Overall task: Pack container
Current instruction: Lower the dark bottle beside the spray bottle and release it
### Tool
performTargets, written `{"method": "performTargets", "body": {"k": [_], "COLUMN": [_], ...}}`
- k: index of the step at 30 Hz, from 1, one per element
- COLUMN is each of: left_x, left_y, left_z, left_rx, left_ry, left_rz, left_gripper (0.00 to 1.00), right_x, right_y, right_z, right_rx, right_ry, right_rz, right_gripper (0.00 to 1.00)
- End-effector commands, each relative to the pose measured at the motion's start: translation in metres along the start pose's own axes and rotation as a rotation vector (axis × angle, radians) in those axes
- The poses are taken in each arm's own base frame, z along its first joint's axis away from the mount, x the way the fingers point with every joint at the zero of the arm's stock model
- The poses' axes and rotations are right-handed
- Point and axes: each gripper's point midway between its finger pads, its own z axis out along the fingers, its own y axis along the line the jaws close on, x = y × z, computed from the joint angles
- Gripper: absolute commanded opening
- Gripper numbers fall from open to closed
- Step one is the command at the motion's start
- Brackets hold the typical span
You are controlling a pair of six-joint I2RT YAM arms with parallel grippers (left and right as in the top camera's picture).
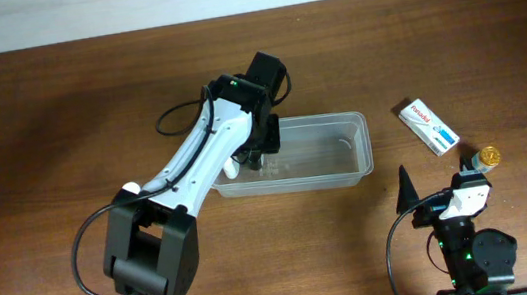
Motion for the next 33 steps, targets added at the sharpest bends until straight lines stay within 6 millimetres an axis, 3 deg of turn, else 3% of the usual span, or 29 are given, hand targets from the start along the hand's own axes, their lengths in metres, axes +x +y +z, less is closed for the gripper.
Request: {"method": "performTargets", "body": {"k": [1, 9, 12, 16, 21, 25, 31, 33], "left_x": [-0.014, -0.051, -0.061, -0.067, -0.056, -0.045, -0.028, -0.028], "left_y": [-0.003, -0.016, -0.007, 0.024, 0.07, 0.104, 0.15, 0.157], "left_z": [-0.018, -0.066, -0.091, -0.121, -0.144, -0.148, -0.146, -0.144], "left_rx": [0.013, 0.068, 0.037, -0.028, -0.078, -0.118, -0.162, -0.143], "left_ry": [-0.061, -0.196, -0.237, -0.253, -0.192, -0.122, -0.027, -0.014], "left_rz": [0.001, 0.049, 0.046, 0.004, -0.039, -0.061, -0.128, -0.103], "left_gripper": [0.54, 0.56, 0.56, 0.61, 0.87, 0.99, 0.99, 0.99], "right_x": [0.003, 0.003, 0.003, 0.003, 0.003, 0.003, 0.003, 0.003], "right_y": [-0.001, -0.001, -0.001, -0.001, -0.001, -0.001, -0.001, -0.001], "right_z": [0.0, 0.0, 0.0, 0.0, 0.0, 0.0, 0.0, 0.0], "right_rx": [0.004, 0.004, 0.004, 0.004, 0.004, 0.004, 0.004, 0.004], "right_ry": [0.008, 0.008, 0.008, 0.008, 0.008, 0.008, 0.008, 0.008], "right_rz": [0.008, 0.008, 0.008, 0.008, 0.008, 0.008, 0.008, 0.008], "right_gripper": [0.98, 0.98, 0.98, 0.98, 0.98, 0.99, 0.98, 0.98]}}
